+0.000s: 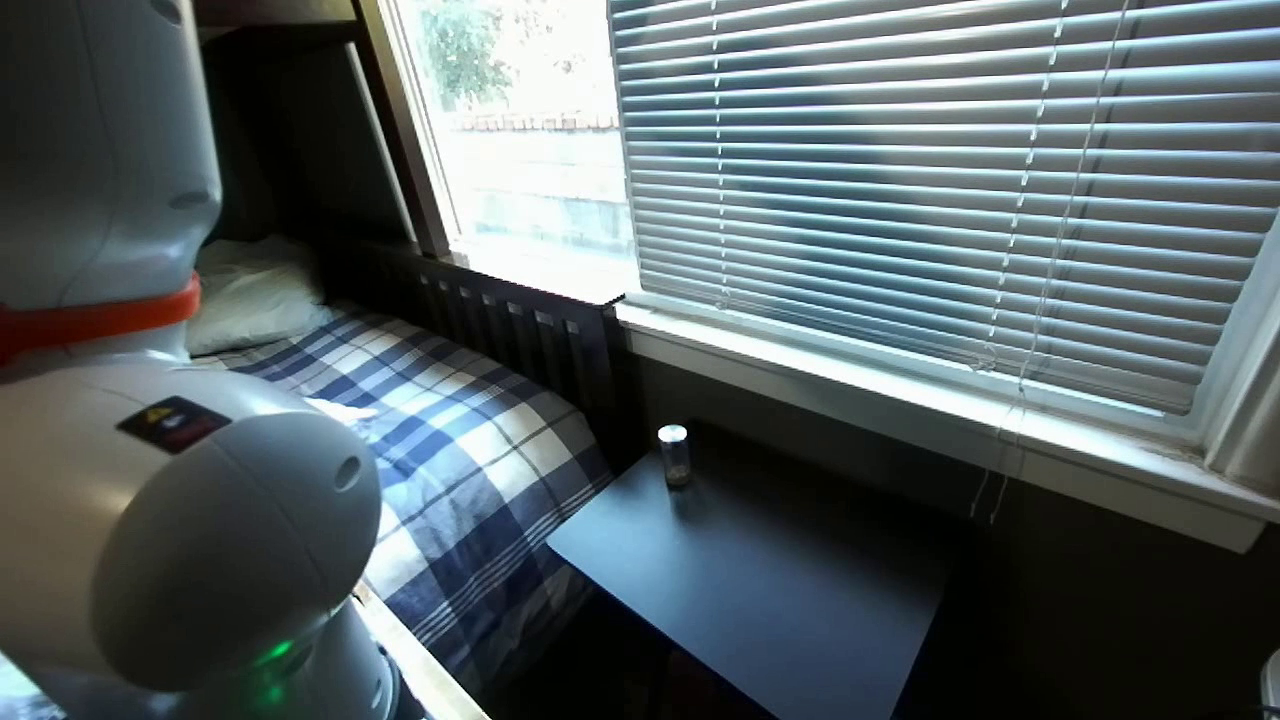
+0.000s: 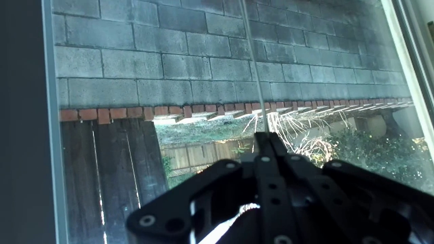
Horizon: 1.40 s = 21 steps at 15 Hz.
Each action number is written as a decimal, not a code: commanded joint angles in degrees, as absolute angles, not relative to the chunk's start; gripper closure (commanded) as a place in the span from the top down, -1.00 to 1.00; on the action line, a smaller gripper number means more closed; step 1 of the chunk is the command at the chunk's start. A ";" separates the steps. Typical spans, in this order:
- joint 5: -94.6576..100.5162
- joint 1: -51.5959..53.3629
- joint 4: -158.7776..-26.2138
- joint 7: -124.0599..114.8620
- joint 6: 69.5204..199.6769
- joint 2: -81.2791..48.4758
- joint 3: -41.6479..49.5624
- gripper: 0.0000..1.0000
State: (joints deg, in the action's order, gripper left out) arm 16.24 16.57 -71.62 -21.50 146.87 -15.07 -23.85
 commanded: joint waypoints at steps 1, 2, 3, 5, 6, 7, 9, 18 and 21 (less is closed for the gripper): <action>10.83 13.50 -81.91 -23.77 145.41 -10.29 -23.90 -0.99; 9.18 12.74 -84.04 -24.09 145.75 -9.09 -24.03 -0.99; 6.84 11.98 -86.24 -23.85 146.39 -7.93 -24.40 -0.99; 2.04 11.12 -89.94 -22.97 147.07 -5.96 -24.88 -0.99; -0.61 10.89 -91.85 -22.37 147.28 -4.98 -25.10 -0.99; -3.48 10.74 -93.77 -21.55 147.55 -4.06 -25.43 -0.99; -9.44 10.66 -97.74 -20.06 148.00 -2.06 -25.81 -0.99; -25.76 12.97 -113.83 -16.74 144.86 7.41 -20.86 -0.99; -26.44 13.65 -118.48 -17.42 143.81 10.49 -18.80 -0.99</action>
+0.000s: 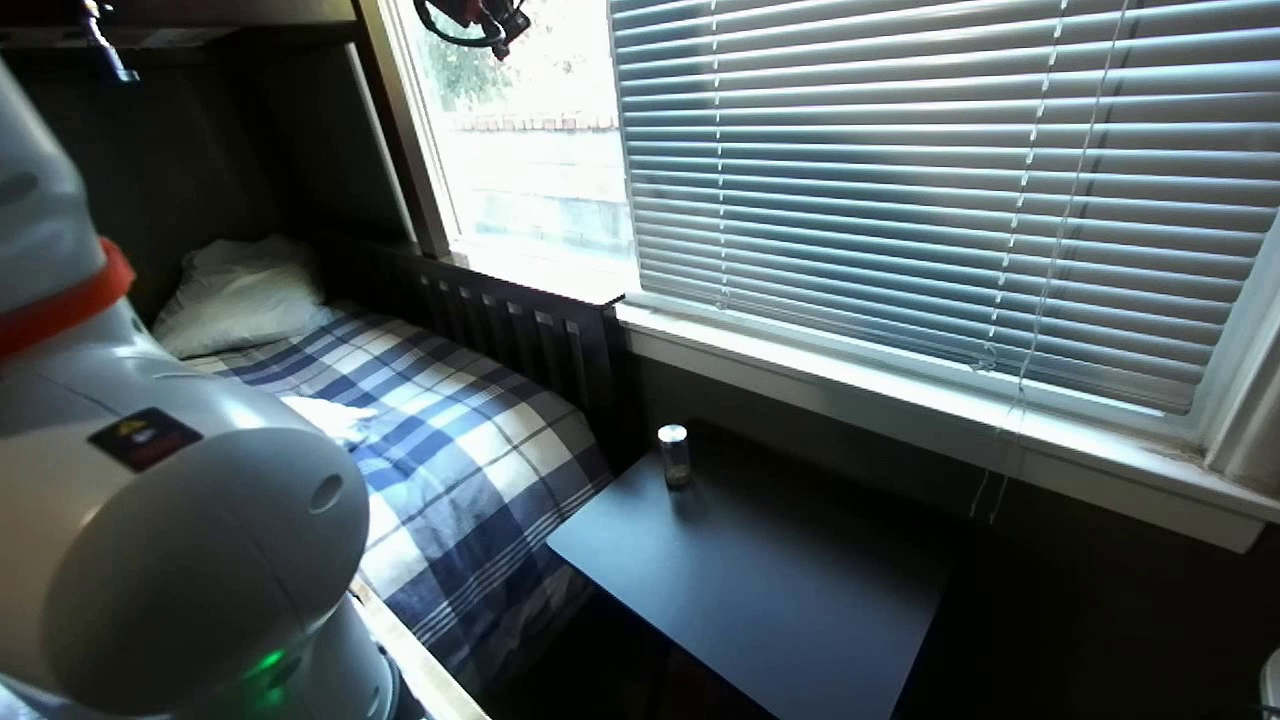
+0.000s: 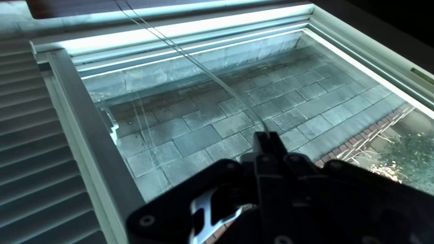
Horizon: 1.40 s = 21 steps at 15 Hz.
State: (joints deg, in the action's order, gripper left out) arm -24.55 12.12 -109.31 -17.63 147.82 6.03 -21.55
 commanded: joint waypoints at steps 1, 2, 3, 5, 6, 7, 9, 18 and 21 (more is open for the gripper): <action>-26.05 13.77 -119.52 -17.71 143.09 11.23 -18.22 -0.99; -25.36 13.78 -119.99 -17.67 142.49 11.68 -17.74 -0.99; -24.41 13.70 -120.20 -17.70 142.51 11.97 -17.43 -0.99; -21.57 13.12 -119.37 -17.44 142.46 12.09 -17.10 -0.99; -18.74 12.42 -118.93 -18.05 142.24 12.26 -17.08 -0.99; -16.01 11.87 -118.15 -18.16 142.99 12.25 -17.03 -0.99; -12.48 11.69 -116.47 -17.23 144.84 11.66 -16.86 -0.99; -10.54 13.84 -111.72 -12.57 148.37 7.94 -16.78 -0.17; -10.51 14.39 -109.96 -11.72 146.25 7.85 -16.73 0.27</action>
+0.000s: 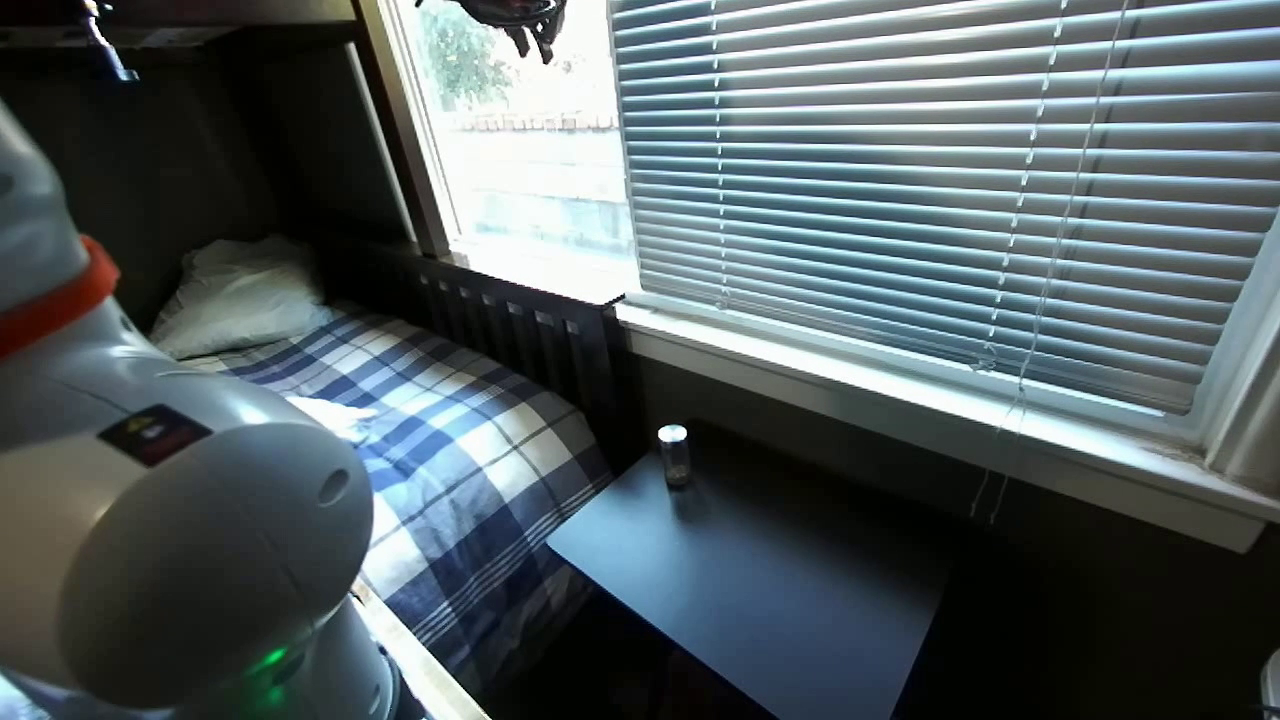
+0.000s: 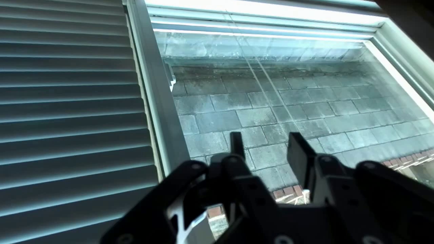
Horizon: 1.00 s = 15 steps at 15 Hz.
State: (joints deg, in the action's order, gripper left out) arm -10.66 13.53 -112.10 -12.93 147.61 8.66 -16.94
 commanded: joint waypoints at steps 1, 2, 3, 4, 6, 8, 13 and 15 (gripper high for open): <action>-10.44 14.47 -109.54 -12.05 144.94 8.27 -16.74 0.45; -9.75 14.38 -109.17 -12.66 142.99 8.92 -16.79 0.57; -9.52 14.43 -108.51 -13.85 140.29 9.98 -16.95 0.72; -8.41 14.24 -107.48 -15.02 136.84 10.89 -17.18 0.88; -4.29 13.67 -104.79 -18.94 129.41 13.45 -18.15 1.00; 0.15 13.39 -101.25 -22.61 120.00 16.09 -19.53 1.00; 8.77 13.23 -92.21 -20.12 96.96 22.14 -21.47 1.00; 6.53 13.01 -92.29 -19.99 98.81 21.71 -21.60 1.00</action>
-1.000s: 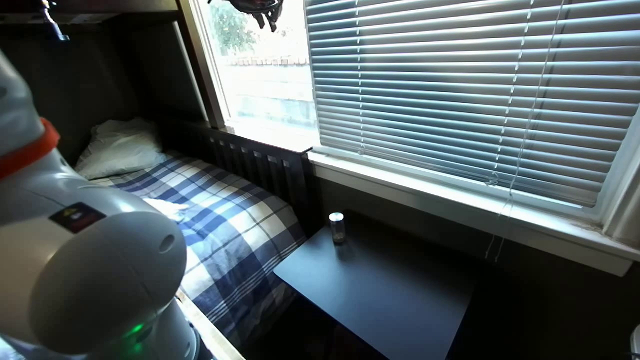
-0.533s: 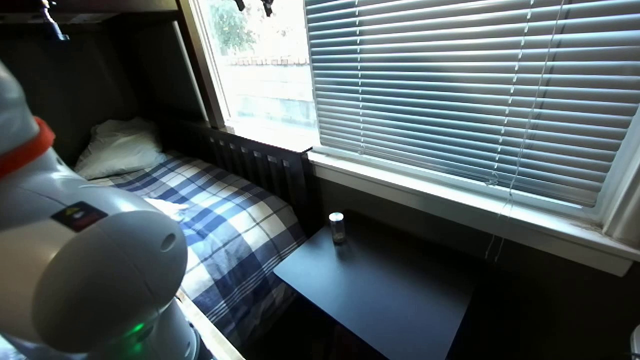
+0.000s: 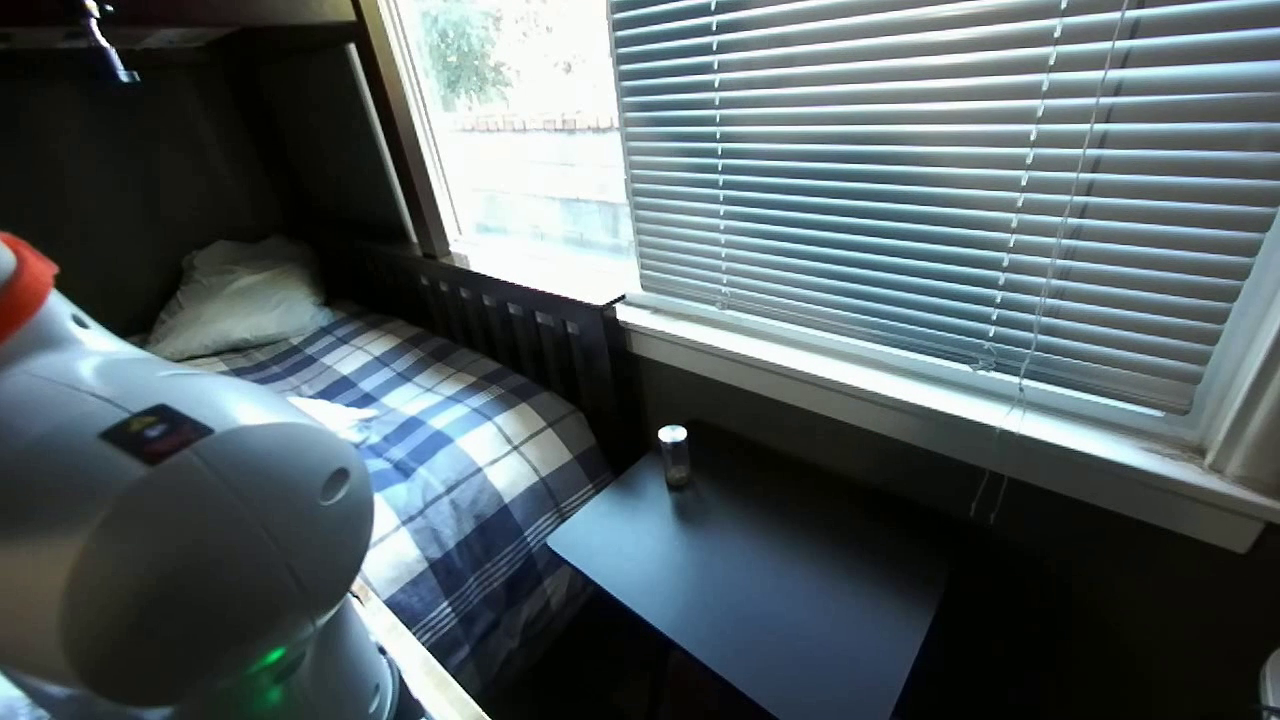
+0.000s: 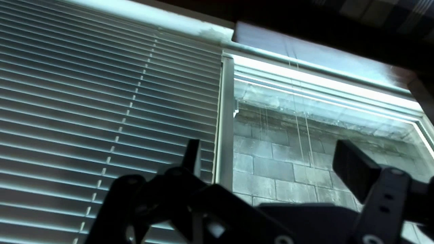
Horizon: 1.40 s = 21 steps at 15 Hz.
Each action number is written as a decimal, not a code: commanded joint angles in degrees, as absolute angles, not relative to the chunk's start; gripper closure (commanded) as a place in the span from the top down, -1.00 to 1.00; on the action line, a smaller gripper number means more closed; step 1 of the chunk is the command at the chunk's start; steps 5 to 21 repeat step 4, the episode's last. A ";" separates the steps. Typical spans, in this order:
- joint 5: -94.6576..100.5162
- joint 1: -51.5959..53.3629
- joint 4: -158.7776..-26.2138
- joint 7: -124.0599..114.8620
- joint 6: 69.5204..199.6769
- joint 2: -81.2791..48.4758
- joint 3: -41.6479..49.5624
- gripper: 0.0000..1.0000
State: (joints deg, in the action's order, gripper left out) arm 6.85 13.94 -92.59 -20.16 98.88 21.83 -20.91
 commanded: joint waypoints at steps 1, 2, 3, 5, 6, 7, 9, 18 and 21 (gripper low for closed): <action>6.59 12.74 -91.35 -18.64 96.44 22.84 -21.36 1.00; 6.58 12.52 -91.02 -17.88 95.60 23.57 -21.12 1.00; 6.58 12.39 -91.03 -17.43 95.37 23.94 -20.94 1.00; 6.60 12.33 -91.07 -17.28 95.36 23.88 -20.90 1.00; 6.60 12.33 -91.07 -17.28 95.36 23.88 -20.90 1.00; 6.60 12.33 -91.07 -17.28 95.36 23.88 -20.90 1.00; 6.60 12.33 -91.07 -17.28 95.36 23.88 -20.90 1.00; 6.60 12.33 -91.07 -17.28 95.36 23.88 -20.90 1.00; 6.60 12.33 -91.07 -17.28 95.36 23.88 -20.90 1.00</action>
